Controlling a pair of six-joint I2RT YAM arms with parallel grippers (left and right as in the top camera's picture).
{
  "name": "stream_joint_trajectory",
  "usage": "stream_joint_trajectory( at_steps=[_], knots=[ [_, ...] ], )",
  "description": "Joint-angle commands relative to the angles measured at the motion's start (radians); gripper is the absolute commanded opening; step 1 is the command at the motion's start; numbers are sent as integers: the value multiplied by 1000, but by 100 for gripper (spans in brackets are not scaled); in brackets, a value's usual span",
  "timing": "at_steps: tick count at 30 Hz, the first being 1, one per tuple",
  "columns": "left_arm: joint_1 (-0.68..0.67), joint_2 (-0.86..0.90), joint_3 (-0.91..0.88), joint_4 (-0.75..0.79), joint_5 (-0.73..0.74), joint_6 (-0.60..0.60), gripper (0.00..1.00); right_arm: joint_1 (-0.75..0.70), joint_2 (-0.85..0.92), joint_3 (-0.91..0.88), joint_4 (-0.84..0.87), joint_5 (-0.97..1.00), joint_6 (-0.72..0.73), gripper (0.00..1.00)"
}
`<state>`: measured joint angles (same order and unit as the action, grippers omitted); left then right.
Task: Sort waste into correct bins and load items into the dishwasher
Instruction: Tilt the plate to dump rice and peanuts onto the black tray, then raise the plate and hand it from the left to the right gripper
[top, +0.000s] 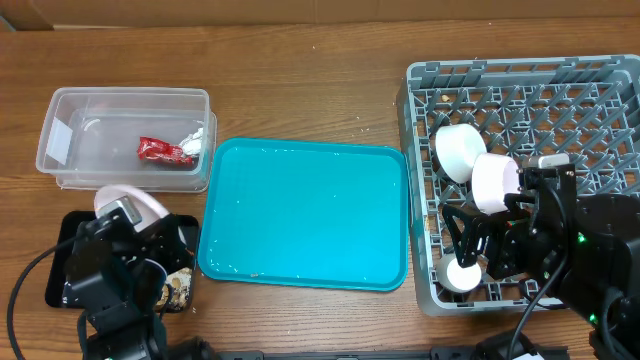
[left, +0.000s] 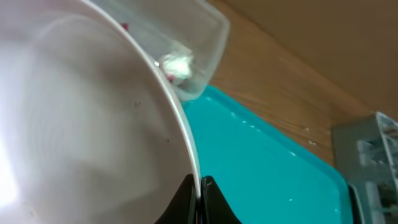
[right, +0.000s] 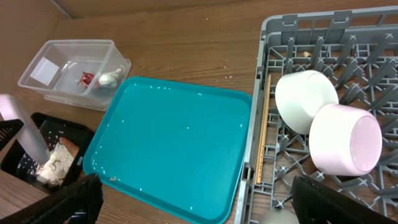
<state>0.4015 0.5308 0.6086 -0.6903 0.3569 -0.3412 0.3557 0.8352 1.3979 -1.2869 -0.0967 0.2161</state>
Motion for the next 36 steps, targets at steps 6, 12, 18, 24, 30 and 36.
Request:
stream_joint_trajectory(
  at_steps=[6, 12, 18, 24, 30, 36],
  knots=[
    [6, 1, 25, 4, -94, -39, 4, 2, -6, 13, 5, 6, 5, 100],
    [-5, 2, 25, 11, 37, 33, 4, 2, -6, 13, 5, 6, 5, 100],
    [-15, 2, 29, 24, 266, -64, 4, 2, -6, 13, 5, 6, 5, 100],
    [-16, 3, 56, 251, 410, -66, 4, 2, -6, 13, 5, 6, 5, 100],
    [-25, 83, 81, 472, 529, -196, 4, 2, -6, 13, 5, 6, 5, 100],
    [-195, 341, 81, 901, 651, -361, 4, 2, -6, 13, 5, 6, 5, 100]
  ],
)
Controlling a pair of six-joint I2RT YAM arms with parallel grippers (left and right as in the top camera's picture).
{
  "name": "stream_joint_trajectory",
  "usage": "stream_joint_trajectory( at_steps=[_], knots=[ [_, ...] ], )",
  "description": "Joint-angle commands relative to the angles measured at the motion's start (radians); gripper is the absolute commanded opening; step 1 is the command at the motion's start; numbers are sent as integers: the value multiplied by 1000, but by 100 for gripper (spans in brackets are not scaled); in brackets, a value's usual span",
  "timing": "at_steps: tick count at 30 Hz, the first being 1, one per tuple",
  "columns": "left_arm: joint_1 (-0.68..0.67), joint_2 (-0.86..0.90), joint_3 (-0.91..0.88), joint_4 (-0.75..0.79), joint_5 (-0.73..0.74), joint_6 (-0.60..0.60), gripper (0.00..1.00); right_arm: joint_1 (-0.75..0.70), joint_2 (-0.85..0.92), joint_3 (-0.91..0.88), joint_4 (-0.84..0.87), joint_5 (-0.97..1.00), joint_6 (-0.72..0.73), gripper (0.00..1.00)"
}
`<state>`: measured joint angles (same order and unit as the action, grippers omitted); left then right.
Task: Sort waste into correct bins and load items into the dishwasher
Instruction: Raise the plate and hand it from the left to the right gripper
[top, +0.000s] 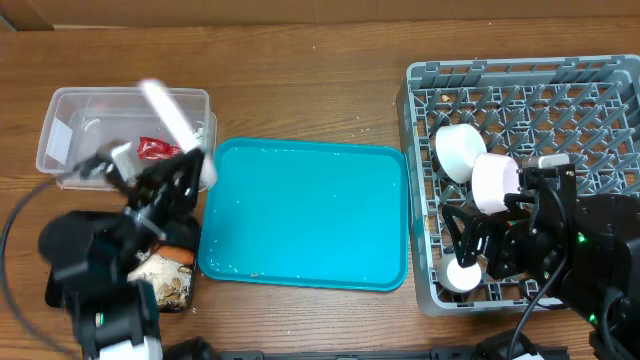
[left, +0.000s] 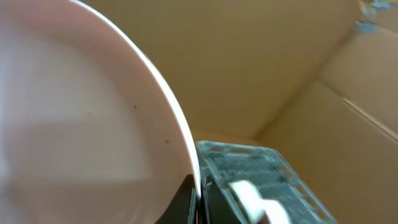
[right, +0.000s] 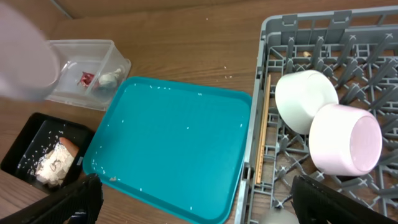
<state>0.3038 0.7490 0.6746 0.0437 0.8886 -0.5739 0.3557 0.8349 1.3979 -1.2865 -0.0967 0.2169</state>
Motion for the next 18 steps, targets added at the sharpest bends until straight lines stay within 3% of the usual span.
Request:
stream_joint_trajectory(
  at_steps=[1, 5, 9, 18],
  knots=[
    [-129, 160, 16, 233, 127, -151, 4, 2, -5, 13, 5, 6, 4, 100],
    [-311, 392, 40, 578, 160, -271, 4, 2, -5, 13, 5, 6, 4, 100],
    [-465, 620, 137, 805, 232, -335, 4, 2, -5, 13, 5, 6, 4, 100],
    [-670, 934, 362, 922, 137, -411, 4, 2, -5, 13, 5, 6, 4, 100]
  ],
)
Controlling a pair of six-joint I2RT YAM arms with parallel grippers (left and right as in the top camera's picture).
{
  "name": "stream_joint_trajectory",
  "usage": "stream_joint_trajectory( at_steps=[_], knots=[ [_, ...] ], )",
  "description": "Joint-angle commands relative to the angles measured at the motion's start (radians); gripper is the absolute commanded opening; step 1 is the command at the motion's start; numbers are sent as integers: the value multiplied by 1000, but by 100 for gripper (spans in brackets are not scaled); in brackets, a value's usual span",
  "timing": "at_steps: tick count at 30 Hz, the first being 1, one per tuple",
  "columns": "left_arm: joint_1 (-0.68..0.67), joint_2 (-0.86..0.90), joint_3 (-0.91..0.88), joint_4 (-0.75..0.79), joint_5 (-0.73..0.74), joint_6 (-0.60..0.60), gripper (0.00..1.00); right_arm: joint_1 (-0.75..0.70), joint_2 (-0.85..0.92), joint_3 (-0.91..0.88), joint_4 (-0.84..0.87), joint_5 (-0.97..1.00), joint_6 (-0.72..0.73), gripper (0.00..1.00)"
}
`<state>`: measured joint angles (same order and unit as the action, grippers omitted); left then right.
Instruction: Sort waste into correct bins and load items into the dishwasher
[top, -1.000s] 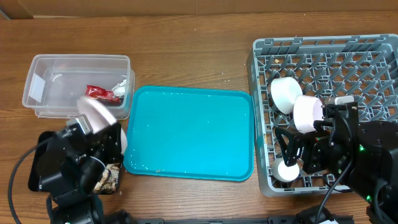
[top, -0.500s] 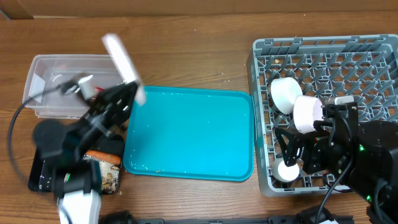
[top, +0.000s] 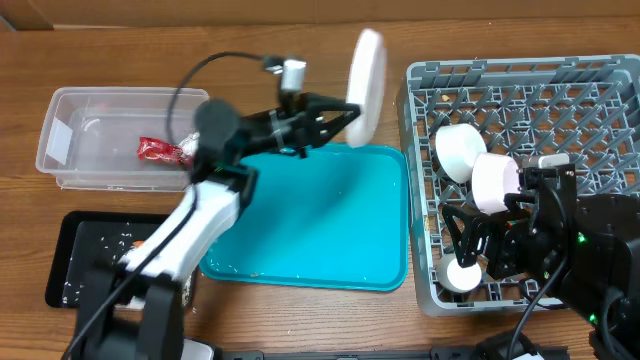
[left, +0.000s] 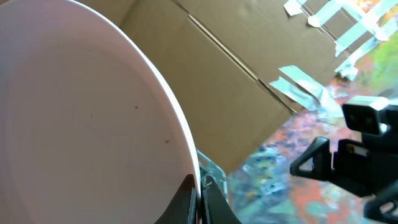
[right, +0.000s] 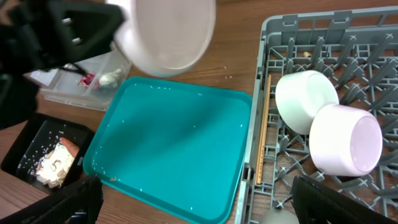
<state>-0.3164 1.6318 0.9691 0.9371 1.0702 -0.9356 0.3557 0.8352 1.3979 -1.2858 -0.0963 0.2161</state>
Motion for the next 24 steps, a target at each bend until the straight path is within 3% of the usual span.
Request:
stream_joint_trajectory(
  at_steps=[1, 8, 18, 24],
  knots=[
    [-69, 71, 80, 45, -70, -60, 4, 2, -6, 13, 4, 6, 5, 100],
    [-178, 130, 94, 79, -327, -103, 4, 2, -6, 13, 4, 6, 5, 100],
    [-263, 212, 94, 145, -480, -275, 4, 2, -6, 13, 4, 6, 5, 100],
    [-300, 212, 94, 111, -578, -280, 4, 2, -6, 13, 4, 6, 5, 100]
  ],
)
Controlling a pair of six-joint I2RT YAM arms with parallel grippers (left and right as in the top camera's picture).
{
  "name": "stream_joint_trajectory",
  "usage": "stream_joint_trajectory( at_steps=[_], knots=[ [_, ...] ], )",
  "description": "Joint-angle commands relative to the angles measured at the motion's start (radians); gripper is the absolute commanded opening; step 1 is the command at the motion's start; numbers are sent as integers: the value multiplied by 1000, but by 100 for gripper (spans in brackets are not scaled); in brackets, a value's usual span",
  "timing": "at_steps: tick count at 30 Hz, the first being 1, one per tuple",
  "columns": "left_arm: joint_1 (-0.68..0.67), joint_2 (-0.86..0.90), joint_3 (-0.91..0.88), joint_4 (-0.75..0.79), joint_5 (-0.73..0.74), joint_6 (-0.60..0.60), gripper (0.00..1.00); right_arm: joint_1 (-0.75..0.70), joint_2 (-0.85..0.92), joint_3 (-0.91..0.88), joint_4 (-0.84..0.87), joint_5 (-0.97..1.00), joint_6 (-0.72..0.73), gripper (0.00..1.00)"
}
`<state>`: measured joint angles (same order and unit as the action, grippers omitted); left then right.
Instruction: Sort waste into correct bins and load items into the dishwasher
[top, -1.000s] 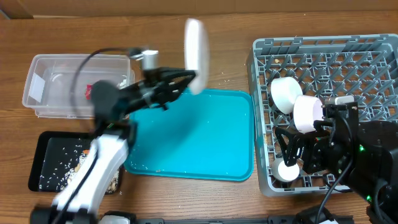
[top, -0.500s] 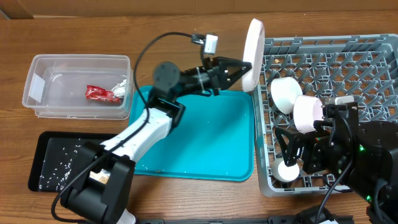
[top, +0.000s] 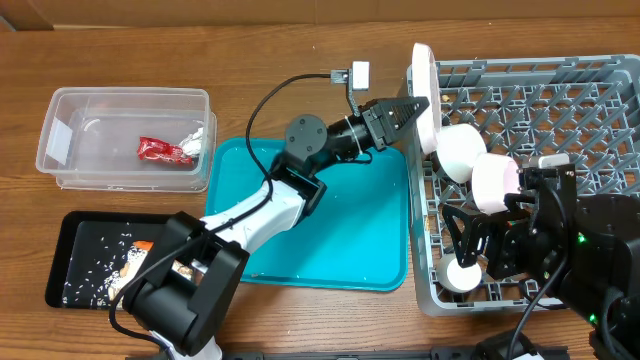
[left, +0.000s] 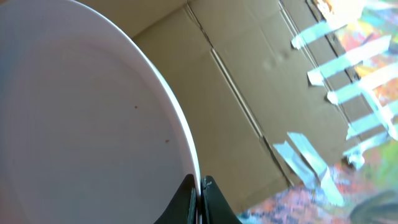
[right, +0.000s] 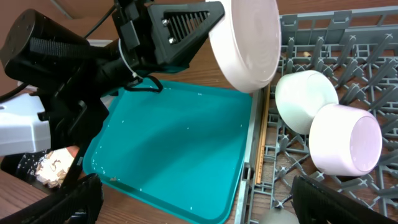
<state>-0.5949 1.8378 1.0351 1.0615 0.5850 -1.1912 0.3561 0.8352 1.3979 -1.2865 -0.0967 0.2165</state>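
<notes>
My left gripper (top: 408, 107) is shut on the rim of a white plate (top: 424, 85). It holds the plate on edge over the left rim of the grey dish rack (top: 520, 68). In the left wrist view the plate (left: 87, 118) fills the left side, with the gripper (left: 200, 194) pinching its rim. The right wrist view shows the plate (right: 245, 43) just left of a white bowl (right: 305, 99) and a pink bowl (right: 345, 140) lying in the rack. My right gripper (right: 196, 186) hangs open over the rack's front left part, holding nothing.
A teal tray (top: 300, 230) lies mid-table under the stretched left arm. The clear bin (top: 125, 137) at the far left holds a red wrapper (top: 160, 150). A black bin (top: 85, 260) with food scraps sits front left. A wooden stick (right: 263, 134) lies along the rack's left side.
The left gripper has carried the plate right, from above the tray's far edge to the rack's left rim. The right arm has not moved.
The plate was held over the black bin at the front left. Then it was raised near the clear bin, then over the tray's far edge, and now at the rack's left rim. The right gripper stayed open over the rack throughout.
</notes>
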Motion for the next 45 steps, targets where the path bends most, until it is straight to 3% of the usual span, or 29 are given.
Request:
stream_joint_trajectory(
  at_steps=[1, 7, 12, 14, 17, 21, 23, 27, 32, 45],
  knots=[
    [-25, 6, 28, -24, -100, -24, 4, 2, -6, 13, 5, 6, 5, 100],
    [-43, 6, 28, -172, -142, -6, 4, 2, -6, 13, 5, 6, 5, 100],
    [-48, 6, 28, -190, -151, 32, 5, 2, -6, 13, 5, 6, 5, 100],
    [-47, 6, 28, -194, -150, 36, 9, 2, -6, 13, 5, 6, 5, 100],
    [-47, 6, 28, -197, -151, 36, 24, 2, -6, 13, 5, 6, 5, 100],
    [-47, 6, 28, -216, -151, 47, 29, 2, -6, 13, 5, 6, 5, 100],
    [-47, 6, 28, -243, -151, 47, 37, 2, -6, 13, 5, 6, 5, 100],
    [-46, 6, 28, -290, -151, 58, 63, 2, -6, 13, 5, 6, 5, 100],
    [-45, 6, 28, -303, -151, 80, 100, 2, -6, 13, 5, 6, 5, 100],
    [21, -11, 28, -304, -105, 220, 100, 2, -6, 13, 5, 6, 5, 100]
  ],
)
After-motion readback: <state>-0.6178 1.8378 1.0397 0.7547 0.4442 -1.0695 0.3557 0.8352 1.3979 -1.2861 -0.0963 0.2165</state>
